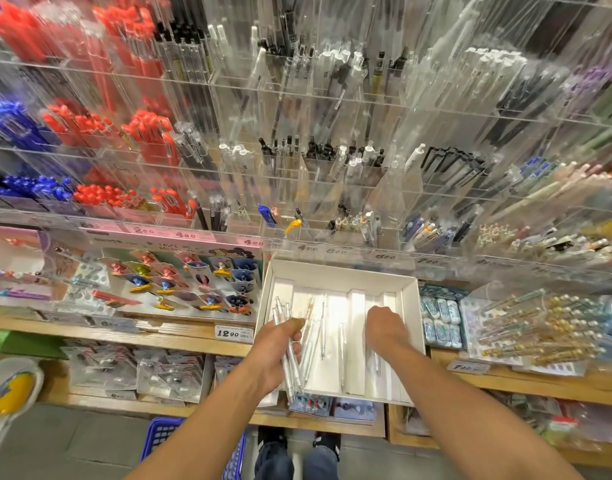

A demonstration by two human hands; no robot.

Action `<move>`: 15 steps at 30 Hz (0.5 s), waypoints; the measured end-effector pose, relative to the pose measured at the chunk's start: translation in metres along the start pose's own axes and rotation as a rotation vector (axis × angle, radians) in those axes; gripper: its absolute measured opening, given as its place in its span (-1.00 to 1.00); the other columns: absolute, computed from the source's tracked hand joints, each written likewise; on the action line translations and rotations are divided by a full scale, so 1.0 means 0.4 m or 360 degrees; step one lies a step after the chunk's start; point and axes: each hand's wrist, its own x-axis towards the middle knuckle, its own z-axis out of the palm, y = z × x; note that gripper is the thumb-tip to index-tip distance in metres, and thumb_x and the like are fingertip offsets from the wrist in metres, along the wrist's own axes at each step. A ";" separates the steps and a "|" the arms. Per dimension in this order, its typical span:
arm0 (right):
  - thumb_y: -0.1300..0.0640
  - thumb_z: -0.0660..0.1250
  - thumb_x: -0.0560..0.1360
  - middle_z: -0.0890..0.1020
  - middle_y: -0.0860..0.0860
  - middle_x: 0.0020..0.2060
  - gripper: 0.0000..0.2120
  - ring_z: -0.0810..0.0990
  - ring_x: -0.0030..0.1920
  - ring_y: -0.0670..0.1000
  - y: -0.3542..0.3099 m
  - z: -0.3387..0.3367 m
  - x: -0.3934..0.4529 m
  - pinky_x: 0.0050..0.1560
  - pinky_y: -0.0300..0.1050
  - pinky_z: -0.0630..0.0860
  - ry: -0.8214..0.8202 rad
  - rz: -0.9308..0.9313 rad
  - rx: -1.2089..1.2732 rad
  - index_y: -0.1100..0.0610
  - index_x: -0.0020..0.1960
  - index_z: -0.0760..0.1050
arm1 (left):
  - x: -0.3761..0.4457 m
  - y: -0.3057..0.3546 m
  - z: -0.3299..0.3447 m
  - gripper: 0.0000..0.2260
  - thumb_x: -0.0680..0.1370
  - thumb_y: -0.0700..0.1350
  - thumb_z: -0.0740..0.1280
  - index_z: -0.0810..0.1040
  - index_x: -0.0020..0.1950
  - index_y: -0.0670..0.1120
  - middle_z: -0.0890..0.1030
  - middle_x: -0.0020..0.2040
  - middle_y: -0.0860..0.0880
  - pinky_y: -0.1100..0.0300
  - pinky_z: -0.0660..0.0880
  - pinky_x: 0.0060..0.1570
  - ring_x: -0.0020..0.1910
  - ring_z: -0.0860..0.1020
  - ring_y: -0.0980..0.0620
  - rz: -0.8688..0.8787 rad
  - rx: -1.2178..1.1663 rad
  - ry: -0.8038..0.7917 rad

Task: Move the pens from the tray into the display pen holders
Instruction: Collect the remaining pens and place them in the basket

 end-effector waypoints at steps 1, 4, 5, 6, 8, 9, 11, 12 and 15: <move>0.43 0.20 0.46 0.64 0.10 0.04 -0.70 0.63 0.05 0.10 -0.004 0.004 0.007 -0.11 -0.12 0.50 -0.0006 0.0006 -0.0045 0.20 0.09 0.56 | 0.001 0.001 -0.001 -0.95 0.60 -0.22 0.32 0.52 -0.05 -0.18 0.43 -0.39 -0.01 0.23 0.36 -0.52 -0.50 0.36 0.10 -0.0002 0.0001 0.0007; 0.42 0.22 0.46 0.64 0.09 0.05 -0.69 0.63 0.07 0.11 -0.002 0.020 0.024 -0.07 -0.10 0.53 -0.0008 0.0031 -0.0130 0.19 0.11 0.56 | 0.000 0.001 -0.004 -0.93 0.59 -0.22 0.33 0.52 -0.09 -0.17 0.44 -0.41 0.00 0.22 0.37 -0.49 -0.50 0.37 0.10 0.0012 0.0024 0.0039; 0.41 0.21 0.46 0.64 0.09 0.05 -0.69 0.62 0.08 0.11 -0.001 0.024 0.030 -0.05 -0.08 0.54 -0.0010 0.0042 -0.0119 0.18 0.12 0.56 | -0.001 0.002 -0.006 -0.93 0.59 -0.22 0.33 0.52 -0.10 -0.17 0.45 -0.41 0.00 0.22 0.37 -0.49 -0.51 0.38 0.10 0.0021 0.0023 0.0045; 0.40 0.20 0.45 0.64 0.09 0.06 -0.68 0.62 0.09 0.12 -0.002 0.024 0.036 -0.03 -0.06 0.55 -0.0011 0.0064 -0.0079 0.18 0.12 0.56 | 0.000 0.003 -0.009 -0.93 0.59 -0.22 0.33 0.53 -0.09 -0.17 0.45 -0.41 0.00 0.21 0.38 -0.48 -0.50 0.38 0.10 0.0026 0.0024 0.0049; 0.39 0.20 0.45 0.63 0.09 0.07 -0.69 0.62 0.10 0.13 -0.009 0.019 0.044 -0.01 -0.02 0.55 -0.0015 0.0140 0.0027 0.18 0.12 0.56 | 0.001 0.001 -0.012 -0.94 0.59 -0.22 0.33 0.53 -0.08 -0.17 0.46 -0.40 -0.01 0.21 0.38 -0.47 -0.49 0.38 0.09 0.0032 0.0032 0.0063; 0.38 0.21 0.46 0.63 0.09 0.08 -0.69 0.62 0.10 0.14 -0.013 0.015 0.045 -0.01 -0.01 0.55 -0.0020 0.0175 0.0068 0.19 0.12 0.56 | 0.001 0.001 -0.012 -0.94 0.58 -0.22 0.33 0.52 -0.09 -0.17 0.46 -0.40 -0.01 0.20 0.38 -0.46 -0.48 0.39 0.09 0.0034 0.0037 0.0073; 0.38 0.23 0.46 0.64 0.10 0.08 -0.71 0.62 0.10 0.15 -0.017 0.011 0.044 -0.02 -0.01 0.55 -0.0031 0.0205 0.0130 0.20 0.12 0.57 | 0.003 0.000 -0.012 -0.94 0.58 -0.22 0.34 0.52 -0.08 -0.18 0.47 -0.39 -0.02 0.18 0.40 -0.43 -0.46 0.41 0.07 0.0030 0.0040 0.0095; 0.37 0.24 0.46 0.64 0.10 0.07 -0.72 0.62 0.09 0.15 -0.016 0.008 0.043 -0.01 -0.01 0.55 -0.0034 0.0203 0.0155 0.20 0.12 0.56 | 0.005 -0.001 -0.012 -0.95 0.57 -0.22 0.35 0.53 -0.07 -0.18 0.48 -0.38 -0.03 0.17 0.41 -0.41 -0.44 0.42 0.06 0.0026 0.0034 0.0095; 0.28 0.22 0.51 0.65 0.09 0.03 -0.82 0.63 0.00 0.13 -0.012 -0.017 0.031 -0.16 -0.12 0.50 0.0037 0.0133 0.0252 0.17 0.05 0.55 | 0.006 0.001 -0.008 -0.95 0.57 -0.21 0.36 0.54 -0.03 -0.20 0.49 -0.36 -0.03 0.17 0.42 -0.38 -0.41 0.43 0.06 0.0015 0.0020 0.0073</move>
